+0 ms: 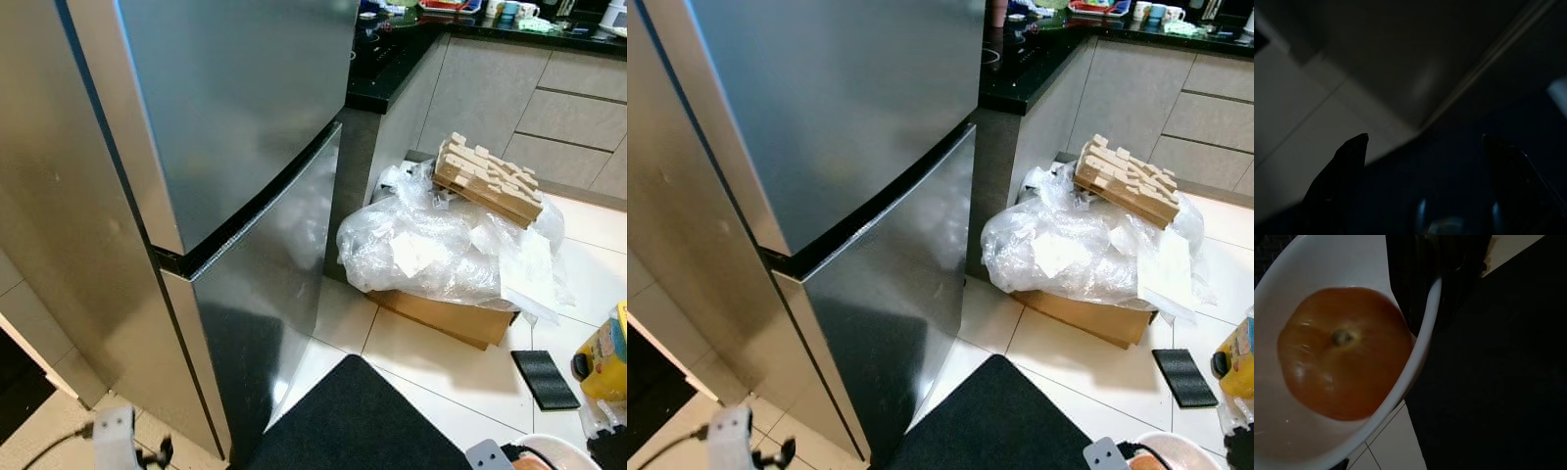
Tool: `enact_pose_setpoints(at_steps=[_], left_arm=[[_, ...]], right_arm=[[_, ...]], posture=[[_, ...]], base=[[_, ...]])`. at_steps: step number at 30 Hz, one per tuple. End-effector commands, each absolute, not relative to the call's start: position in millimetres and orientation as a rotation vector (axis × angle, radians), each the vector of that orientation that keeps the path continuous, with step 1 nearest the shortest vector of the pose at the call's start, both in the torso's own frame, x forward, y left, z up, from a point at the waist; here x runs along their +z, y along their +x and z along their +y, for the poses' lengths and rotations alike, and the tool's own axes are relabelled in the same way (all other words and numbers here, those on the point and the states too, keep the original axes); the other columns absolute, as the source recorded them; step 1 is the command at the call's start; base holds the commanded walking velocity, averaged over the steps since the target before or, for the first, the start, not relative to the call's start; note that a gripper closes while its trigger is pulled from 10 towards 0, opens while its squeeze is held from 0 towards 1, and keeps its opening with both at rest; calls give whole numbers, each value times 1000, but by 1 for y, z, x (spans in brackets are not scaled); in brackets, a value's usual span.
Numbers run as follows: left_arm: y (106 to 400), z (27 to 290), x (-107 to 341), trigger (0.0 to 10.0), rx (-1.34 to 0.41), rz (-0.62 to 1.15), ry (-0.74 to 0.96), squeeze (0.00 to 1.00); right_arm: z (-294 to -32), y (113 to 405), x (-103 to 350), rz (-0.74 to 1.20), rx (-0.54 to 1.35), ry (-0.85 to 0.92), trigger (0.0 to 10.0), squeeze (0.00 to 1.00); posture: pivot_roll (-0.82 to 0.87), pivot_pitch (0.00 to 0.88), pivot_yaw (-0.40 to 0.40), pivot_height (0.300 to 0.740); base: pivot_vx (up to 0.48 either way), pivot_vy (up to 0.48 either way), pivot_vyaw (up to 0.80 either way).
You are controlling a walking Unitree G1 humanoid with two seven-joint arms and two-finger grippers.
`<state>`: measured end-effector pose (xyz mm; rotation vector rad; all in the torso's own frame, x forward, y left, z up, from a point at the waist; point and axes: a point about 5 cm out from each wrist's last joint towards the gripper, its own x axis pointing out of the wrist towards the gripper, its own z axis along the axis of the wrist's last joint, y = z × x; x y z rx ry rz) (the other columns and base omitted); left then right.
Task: Restocking fridge
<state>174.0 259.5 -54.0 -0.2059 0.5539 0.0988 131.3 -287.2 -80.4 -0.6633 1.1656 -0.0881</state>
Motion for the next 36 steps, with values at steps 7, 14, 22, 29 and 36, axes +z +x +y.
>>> enact_pose_setpoints(at_steps=[7, 14, 22, 29, 36], left_arm=[[192, 268, -23, 10000, -126, 333, -269, 8], [217, 241, 28, 10000, -485, 87, -293, 0], [232, 217, 59, 10000, -648, -36, -266, 0], [242, 202, 82, 10000, -701, -104, -257, 0], [249, 193, 91, 10000, -681, -128, -226, 0]], right_arm=[[-291, 129, -80, 1172, -85, -668, 10000, 0], [-292, 130, -79, 1173, -81, -671, 10000, 0], [-291, 134, -78, 1166, -78, -670, 10000, 0], [-292, 133, -78, 1168, -79, -671, 10000, 0], [-292, 131, -79, 1174, -83, -666, 10000, 0]], posture=[[-22, 0, -29, 740], [-11, 0, -34, 740], [-13, 0, -33, 740], [-21, 0, -29, 740], [-22, 0, -27, 740]], base=[[0, 0, 0], [0, 0, 0], [0, 0, 0], [0, 0, 0], [0, 0, 0]])
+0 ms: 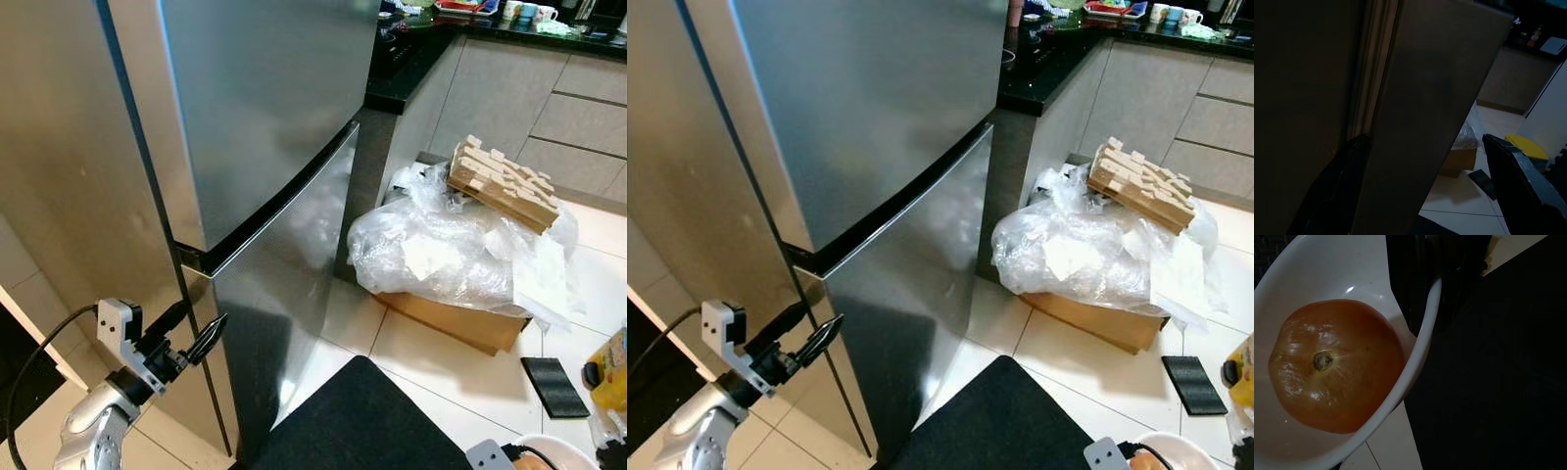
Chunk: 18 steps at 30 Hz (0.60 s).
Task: Restocking fridge
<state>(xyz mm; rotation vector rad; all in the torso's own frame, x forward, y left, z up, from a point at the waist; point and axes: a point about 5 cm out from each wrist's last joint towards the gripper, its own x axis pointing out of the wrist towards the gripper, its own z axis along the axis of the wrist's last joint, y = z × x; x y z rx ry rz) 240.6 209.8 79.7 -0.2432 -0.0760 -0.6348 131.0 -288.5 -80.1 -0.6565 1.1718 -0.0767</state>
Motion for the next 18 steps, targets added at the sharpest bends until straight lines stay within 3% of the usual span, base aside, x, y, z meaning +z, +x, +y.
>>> enact_pose_setpoints(at_steps=[1, 7, 8, 9, 18], left_arm=[[249, 193, 91, 10000, -681, -128, -226, 0], [249, 183, 96, 10000, -717, -130, -244, 0], [238, 163, 98, 10000, -887, -90, -281, 0], [233, 156, 99, 10000, -946, -75, -292, 0], [209, 121, 107, 10000, -1213, -30, -358, 0]], right_arm=[[-292, 131, -79, 1174, -83, -666, 10000, 0], [-291, 130, -79, 1175, -82, -662, 10000, 0], [-291, 130, -79, 1175, -82, -662, 10000, 0], [-291, 130, -79, 1175, -82, -662, 10000, 0], [-290, 131, -80, 1172, -81, -658, 10000, 0]], posture=[[-22, 0, -27, 740], [-22, 0, -27, 740], [-20, 0, -26, 740], [-20, 0, -26, 740], [-19, 0, -26, 740]], base=[[0, 0, 0], [0, 0, 0], [0, 0, 0], [0, 0, 0], [0, 0, 0]])
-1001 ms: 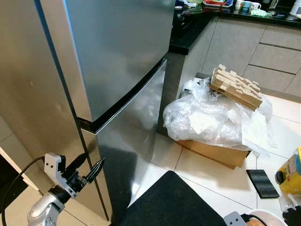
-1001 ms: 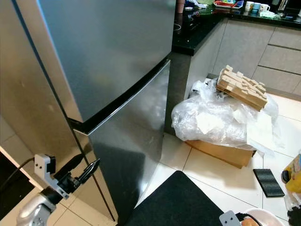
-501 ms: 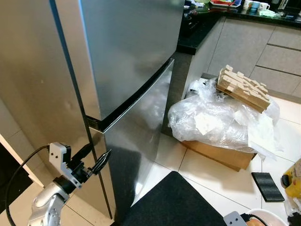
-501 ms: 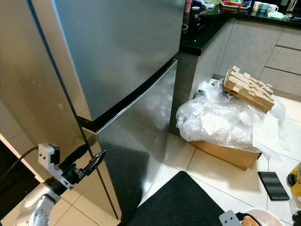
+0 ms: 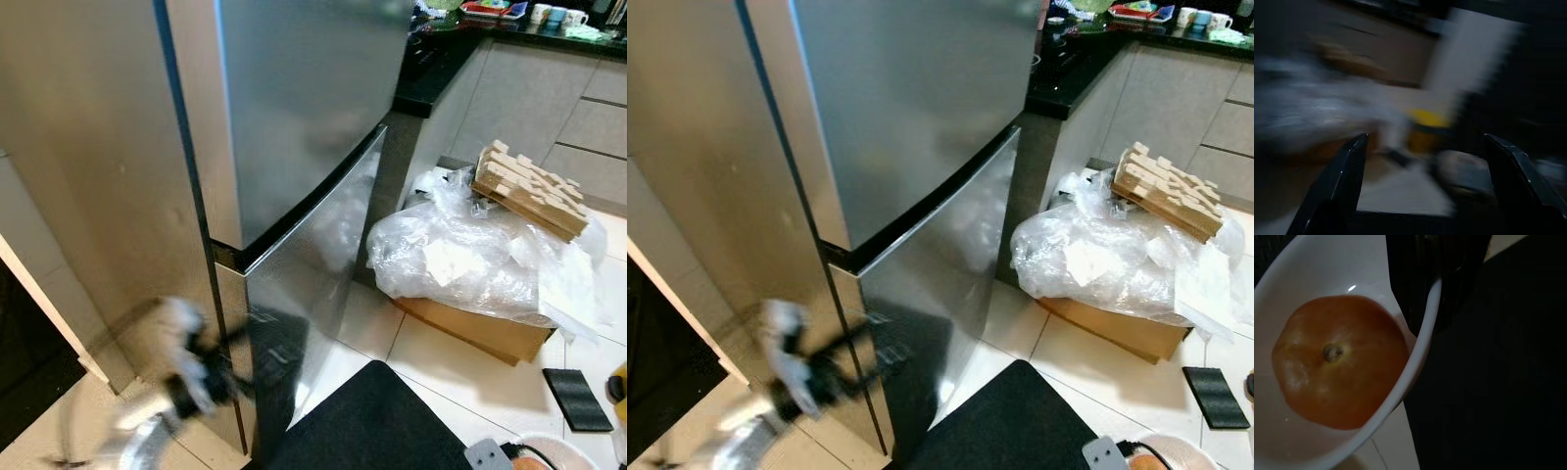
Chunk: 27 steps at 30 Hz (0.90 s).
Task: Restocking fridge
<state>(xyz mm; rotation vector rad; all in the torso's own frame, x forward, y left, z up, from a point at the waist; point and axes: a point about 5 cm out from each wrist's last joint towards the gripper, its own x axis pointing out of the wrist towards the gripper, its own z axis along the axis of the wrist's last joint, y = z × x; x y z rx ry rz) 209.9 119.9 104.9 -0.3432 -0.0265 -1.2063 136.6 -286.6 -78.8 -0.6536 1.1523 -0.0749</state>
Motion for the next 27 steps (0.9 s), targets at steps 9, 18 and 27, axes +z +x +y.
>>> enact_pose_setpoints(at_steps=[9, 18, 27], left_arm=[[208, 125, 95, 10000, -1170, 63, -347, 0], [210, 146, 68, 10000, -971, 157, -314, 0], [175, 172, -21, 10000, -666, 539, -326, 0]], right_arm=[[-290, 130, -80, 1175, -84, -656, 10000, 0], [-288, 129, -81, 1179, -80, -651, 10000, 0], [-286, 129, -82, 1180, -76, -646, 10000, 0]], posture=[[-21, 0, -24, 740], [-21, 0, -21, 740], [-21, 0, -21, 740]], base=[[0, 0, 0], [0, 0, 0], [0, 0, 0]])
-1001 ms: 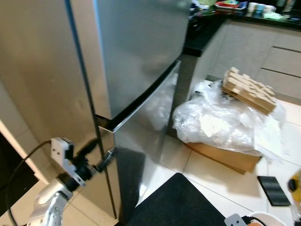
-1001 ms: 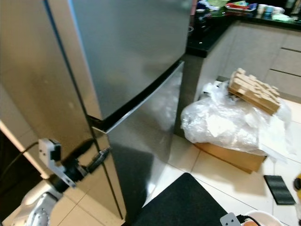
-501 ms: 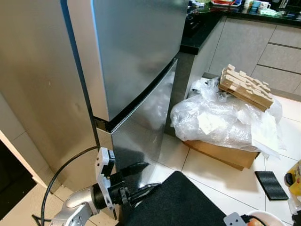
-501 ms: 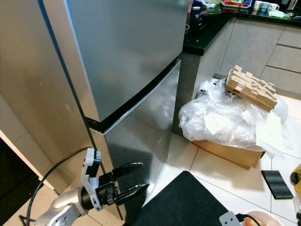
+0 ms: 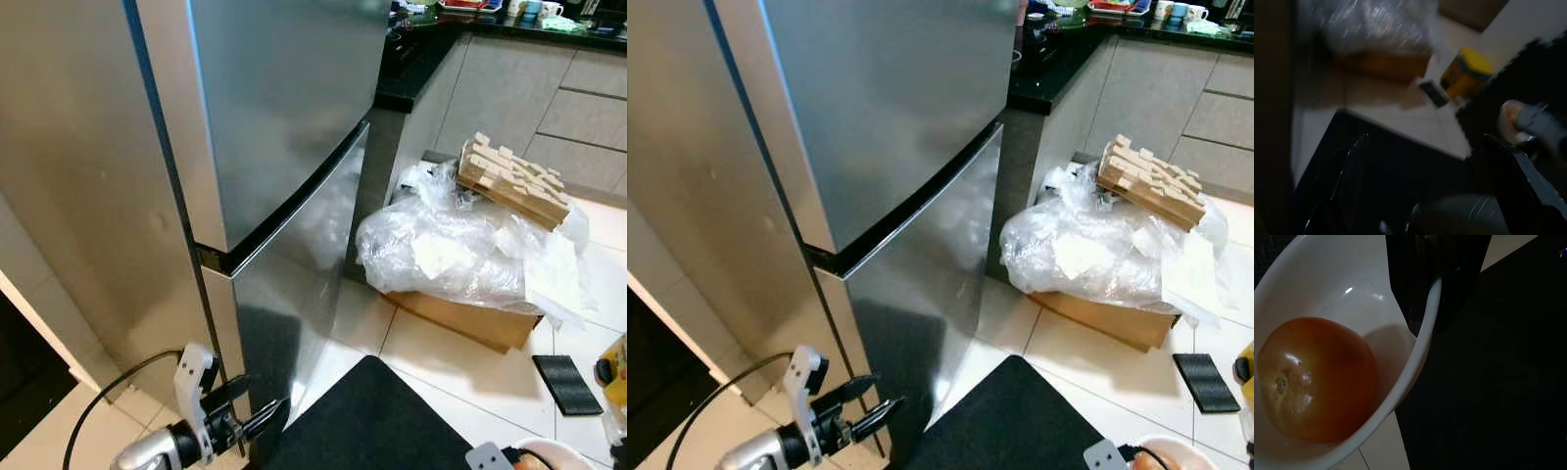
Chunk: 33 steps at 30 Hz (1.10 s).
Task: Restocking fridge
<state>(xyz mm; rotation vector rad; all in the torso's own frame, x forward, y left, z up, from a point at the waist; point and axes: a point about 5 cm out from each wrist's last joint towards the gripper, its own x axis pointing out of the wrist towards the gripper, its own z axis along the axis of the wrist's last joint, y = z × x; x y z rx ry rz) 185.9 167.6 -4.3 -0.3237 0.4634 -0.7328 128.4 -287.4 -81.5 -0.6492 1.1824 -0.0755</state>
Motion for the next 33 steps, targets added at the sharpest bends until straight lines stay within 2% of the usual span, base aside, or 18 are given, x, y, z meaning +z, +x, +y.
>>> enact_pose_setpoints(at_steps=[1, 4, 6, 7, 8, 9, 11, 13, 16, 22, 31, 33], left_arm=[[168, 175, -32, 10000, -622, 590, -331, 0], [154, 184, -50, 10000, -520, 677, -342, 0], [125, 196, -75, 10000, -370, 818, -358, 0], [125, 196, -75, 10000, -370, 818, -358, 0], [105, 201, -86, 10000, -286, 900, -370, 0], [105, 201, -86, 10000, -286, 900, -370, 0], [75, 206, -99, 10000, -187, 1018, -363, 0], [63, 206, -103, 10000, -162, 1064, -357, 0], [56, 205, -105, 10000, -150, 1092, -360, 0], [51, 200, -108, 10000, -133, 1115, -364, 0], [62, 201, -112, 10000, -93, 1121, -274, 0], [63, 205, -112, 10000, -52, 1119, -272, 0]], right_arm=[[-286, 129, -82, 1181, -75, -645, 10000, 0], [-286, 128, -82, 1181, -74, -644, 10000, 0], [-285, 128, -83, 1182, -72, -642, 10000, 0], [-285, 128, -83, 1182, -72, -642, 10000, 0], [-285, 128, -83, 1183, -68, -641, 10000, 0], [-285, 128, -83, 1183, -68, -641, 10000, 0], [-284, 128, -83, 1185, -56, -644, 10000, 0], [-284, 128, -83, 1186, -47, -642, 10000, 0], [-284, 129, -83, 1183, -42, -638, 10000, 0], [-282, 132, -82, 1176, -13, -610, 10000, 0], [-279, 131, -84, 1181, 8, -593, 10000, 0], [-279, 130, -84, 1183, 2, -581, 10000, 0]], posture=[[-21, 0, -21, 740], [-15, 0, -14, 740], [-15, 0, -14, 740], [-15, 0, -14, 740], [-15, 0, -14, 740], [-15, 0, -14, 740], [-19, 0, -18, 740], [-19, 0, -18, 740], [-21, 0, -23, 740], [-19, 0, -28, 740], [-19, 0, -27, 740], [-22, 0, -26, 740]], base=[[0, 0, 0], [0, 0, 0], [0, 0, 0], [0, 0, 0], [0, 0, 0], [0, 0, 0], [0, 0, 0], [0, 0, 0], [0, 0, 0], [0, -360, 0], [0, -439, 758], [0, 0, 0]])
